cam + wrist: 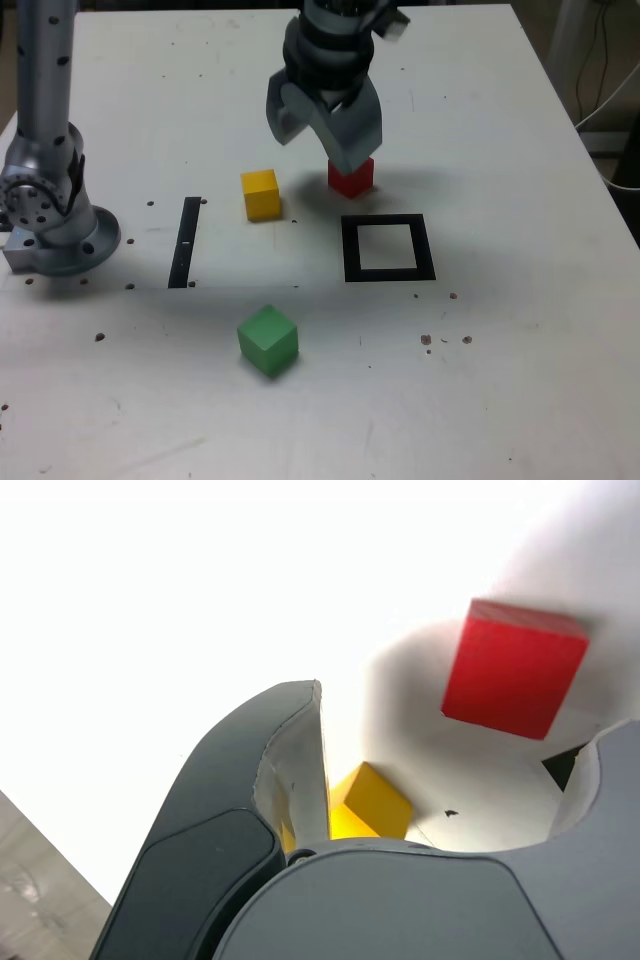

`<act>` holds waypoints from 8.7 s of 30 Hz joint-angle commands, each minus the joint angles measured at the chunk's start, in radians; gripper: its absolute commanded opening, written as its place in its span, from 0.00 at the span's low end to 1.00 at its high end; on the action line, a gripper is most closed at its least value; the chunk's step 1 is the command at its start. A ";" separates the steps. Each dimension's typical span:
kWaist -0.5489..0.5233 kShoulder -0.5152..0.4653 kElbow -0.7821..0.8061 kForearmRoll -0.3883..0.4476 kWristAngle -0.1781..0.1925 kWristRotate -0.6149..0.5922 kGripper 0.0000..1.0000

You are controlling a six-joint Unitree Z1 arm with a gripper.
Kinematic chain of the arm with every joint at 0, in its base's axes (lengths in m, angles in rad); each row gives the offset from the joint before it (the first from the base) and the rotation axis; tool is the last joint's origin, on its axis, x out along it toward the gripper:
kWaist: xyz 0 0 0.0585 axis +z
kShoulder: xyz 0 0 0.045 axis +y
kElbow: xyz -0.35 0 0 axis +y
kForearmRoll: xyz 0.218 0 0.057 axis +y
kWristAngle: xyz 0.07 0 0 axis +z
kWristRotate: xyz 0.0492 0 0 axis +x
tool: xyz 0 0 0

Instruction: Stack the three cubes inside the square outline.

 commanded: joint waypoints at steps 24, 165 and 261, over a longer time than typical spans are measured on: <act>-0.018 0.119 -0.055 -0.039 0.023 0.001 0.83; -0.201 0.301 -0.394 0.220 -0.249 -0.779 0.36; 0.185 -0.060 0.267 -0.138 -0.312 -0.605 0.39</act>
